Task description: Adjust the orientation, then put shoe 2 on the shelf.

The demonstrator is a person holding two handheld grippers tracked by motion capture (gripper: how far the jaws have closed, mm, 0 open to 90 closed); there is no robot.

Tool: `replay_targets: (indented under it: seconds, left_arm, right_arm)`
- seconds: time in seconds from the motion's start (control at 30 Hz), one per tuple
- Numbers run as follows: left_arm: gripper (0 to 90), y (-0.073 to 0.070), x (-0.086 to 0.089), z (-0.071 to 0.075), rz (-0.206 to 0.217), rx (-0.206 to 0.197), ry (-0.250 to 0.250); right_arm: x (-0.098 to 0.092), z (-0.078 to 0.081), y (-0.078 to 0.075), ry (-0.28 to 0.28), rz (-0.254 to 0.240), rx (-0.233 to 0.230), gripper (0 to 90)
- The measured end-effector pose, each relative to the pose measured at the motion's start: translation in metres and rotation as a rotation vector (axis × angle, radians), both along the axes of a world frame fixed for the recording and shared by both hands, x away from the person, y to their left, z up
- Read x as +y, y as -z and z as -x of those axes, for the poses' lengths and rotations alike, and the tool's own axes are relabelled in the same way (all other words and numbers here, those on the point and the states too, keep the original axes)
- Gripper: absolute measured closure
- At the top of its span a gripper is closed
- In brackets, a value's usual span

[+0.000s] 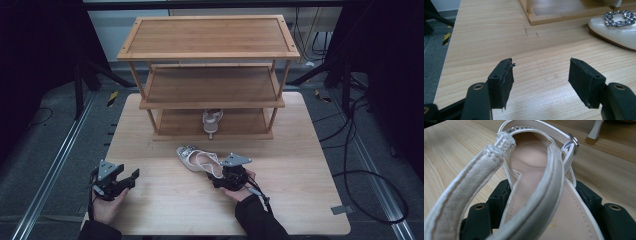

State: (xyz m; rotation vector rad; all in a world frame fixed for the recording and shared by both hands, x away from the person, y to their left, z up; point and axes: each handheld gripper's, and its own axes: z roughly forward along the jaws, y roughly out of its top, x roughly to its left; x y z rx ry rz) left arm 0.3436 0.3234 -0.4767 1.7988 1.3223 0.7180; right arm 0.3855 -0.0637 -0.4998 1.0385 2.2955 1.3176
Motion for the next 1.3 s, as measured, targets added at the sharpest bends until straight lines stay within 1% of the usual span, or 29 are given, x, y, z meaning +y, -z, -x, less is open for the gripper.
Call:
replay_targets:
  seconds: [0.13, 0.2, 0.3, 0.43, 0.47, 0.5, 0.57, 0.67, 0.7, 0.8, 0.83, 0.87, 0.93, 0.97, 1.03, 1.1, 1.13, 1.17, 1.2, 1.23, 1.27, 1.3]
  left_arm:
    - [35.3, 0.000, 0.001, 0.000, 0.006, -0.002, -0.001]
    - [35.4, 0.000, 0.001, 0.000, 0.002, -0.003, 0.001]
    - [35.5, -0.001, 0.001, 0.001, 0.004, -0.003, 0.002]
    - [35.6, 0.000, 0.004, 0.002, 0.002, -0.007, 0.001]
    - [35.6, 0.000, 0.004, 0.002, 0.002, -0.007, 0.001]
    - [35.6, 0.001, 0.005, 0.002, 0.011, -0.004, -0.004]
    - [35.7, 0.001, 0.005, 0.001, 0.013, -0.005, -0.005]
    - [35.6, 0.001, 0.004, 0.002, 0.000, -0.003, 0.001]
    - [35.7, 0.001, 0.004, 0.002, -0.001, -0.006, 0.001]
    - [35.8, 0.000, 0.004, 0.002, 0.000, -0.008, 0.001]
    - [35.8, 0.000, 0.004, 0.002, 0.000, -0.008, 0.001]
    - [35.8, 0.000, 0.004, 0.002, -0.004, -0.007, 0.002]
    - [35.8, 0.000, 0.003, 0.001, 0.005, -0.006, -0.001]
    - [35.8, 0.000, 0.003, 0.002, -0.001, -0.002, 0.000]
    - [35.8, 0.001, 0.002, 0.001, -0.005, -0.006, 0.004]
    - [35.8, 0.001, 0.002, 0.001, -0.003, -0.003, 0.006]
    - [35.8, 0.001, 0.002, 0.001, -0.003, -0.001, 0.006]
    - [35.8, 0.001, 0.002, 0.001, 0.002, -0.001, 0.005]
    - [35.8, 0.001, 0.003, 0.001, 0.004, -0.003, 0.005]
    - [35.8, 0.001, 0.002, 0.002, 0.005, -0.003, 0.004]
    - [35.8, 0.000, 0.002, 0.002, 0.001, -0.003, 0.004]
    - [35.8, 0.000, 0.001, 0.002, -0.004, -0.007, 0.011]
  right_arm:
    - [0.000, 0.002, -0.004, 0.006, 0.006, 0.001, 39.8]
    - [-0.002, 0.003, -0.007, 0.001, 0.015, 0.012, 39.9]
    - [-0.007, 0.008, -0.010, 0.010, 0.007, 0.021, 40.0]
    - [-0.019, 0.015, -0.018, 0.022, -0.003, 0.008, 39.9]
    - [-0.019, 0.015, -0.018, 0.022, -0.003, 0.008, 39.9]
    - [-0.025, 0.019, -0.024, 0.031, -0.012, 0.001, 39.9]
    - [-0.033, 0.023, -0.029, 0.044, -0.027, -0.009, 39.9]
    - [-0.041, 0.026, -0.034, 0.057, -0.031, -0.021, 39.9]
    - [-0.049, 0.028, -0.038, 0.082, -0.038, -0.028, 39.9]
    - [-0.062, 0.031, -0.043, 0.114, -0.041, -0.036, 39.9]
    - [-0.066, 0.032, -0.044, 0.124, -0.032, -0.043, 39.9]
    - [-0.071, 0.033, -0.045, 0.133, -0.030, -0.044, 39.9]
    - [-0.080, 0.035, -0.047, 0.153, -0.033, -0.039, 39.9]
    - [-0.085, 0.036, -0.047, 0.163, -0.035, -0.045, 39.9]
    - [-0.094, 0.037, -0.049, 0.190, -0.036, -0.046, 39.9]
    - [-0.101, 0.035, -0.051, 0.225, -0.042, -0.051, 39.9]
    - [-0.101, 0.035, -0.051, 0.225, -0.042, -0.051, 39.9]
    - [-0.106, 0.031, -0.054, 0.263, -0.047, -0.065, 39.9]
    - [-0.106, 0.031, -0.054, 0.263, -0.047, -0.065, 39.9]
    - [-0.107, 0.023, -0.057, 0.309, -0.050, -0.084, 39.9]
    - [-0.107, 0.023, -0.057, 0.309, -0.050, -0.084, 39.9]
    - [-0.105, 0.011, -0.059, 0.354, -0.036, -0.105, 39.9]
